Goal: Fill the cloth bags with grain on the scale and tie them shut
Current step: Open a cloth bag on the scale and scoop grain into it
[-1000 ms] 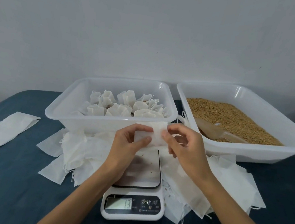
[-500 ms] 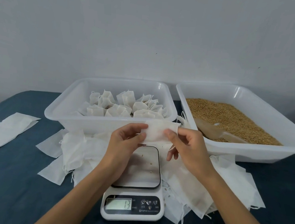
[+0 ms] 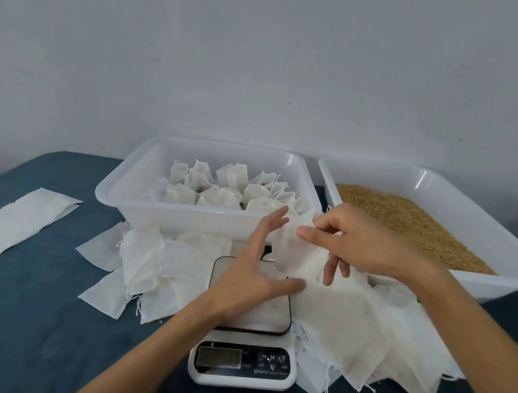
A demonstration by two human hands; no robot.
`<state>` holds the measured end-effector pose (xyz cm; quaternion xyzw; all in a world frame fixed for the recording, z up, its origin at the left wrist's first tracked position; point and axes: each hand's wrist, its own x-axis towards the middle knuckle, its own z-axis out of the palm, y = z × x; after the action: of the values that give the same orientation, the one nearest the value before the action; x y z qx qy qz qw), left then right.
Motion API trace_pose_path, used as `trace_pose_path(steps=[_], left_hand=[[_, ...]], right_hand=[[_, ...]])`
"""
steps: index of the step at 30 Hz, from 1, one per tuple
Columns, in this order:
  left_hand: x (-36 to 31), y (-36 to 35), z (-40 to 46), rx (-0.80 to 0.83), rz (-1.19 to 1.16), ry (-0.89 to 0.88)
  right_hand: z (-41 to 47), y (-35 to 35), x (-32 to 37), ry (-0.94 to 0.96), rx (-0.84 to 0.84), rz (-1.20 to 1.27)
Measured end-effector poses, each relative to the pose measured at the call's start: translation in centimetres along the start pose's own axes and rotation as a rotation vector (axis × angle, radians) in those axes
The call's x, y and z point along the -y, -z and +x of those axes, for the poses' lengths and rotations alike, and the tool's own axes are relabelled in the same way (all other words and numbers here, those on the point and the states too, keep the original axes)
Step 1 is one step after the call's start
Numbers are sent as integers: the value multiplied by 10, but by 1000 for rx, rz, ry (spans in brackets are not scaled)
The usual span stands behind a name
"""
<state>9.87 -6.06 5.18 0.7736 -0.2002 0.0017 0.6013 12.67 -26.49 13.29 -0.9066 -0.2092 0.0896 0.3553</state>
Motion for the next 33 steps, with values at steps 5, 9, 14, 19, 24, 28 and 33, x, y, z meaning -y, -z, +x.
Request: trace_pose_path(steps=[5,9,14,19,24,28,33], left_hand=[[2,-6,-2,-47,71,-29],[1,-10,-3,-122,49,-83],[-3,-10,-4,-178,-35,-35],[-5,-3,-2,-210,-114,-13],[-1,-3,0,-195,-171,32],[1,-3,2,-203,-155,78],[-2,-2,2,-215,-146,59]], right_hand=[[9,-2,39,-53,217,-146],[14,-6,58,-105,359,-119],[9,26,57,-61,132,40],[5,86,-27,-275,-246,-317],[3,85,-116,-632,26,-653],[12,81,-144,-611,-77,-654],[19,88,-157,-574,-132,-613]])
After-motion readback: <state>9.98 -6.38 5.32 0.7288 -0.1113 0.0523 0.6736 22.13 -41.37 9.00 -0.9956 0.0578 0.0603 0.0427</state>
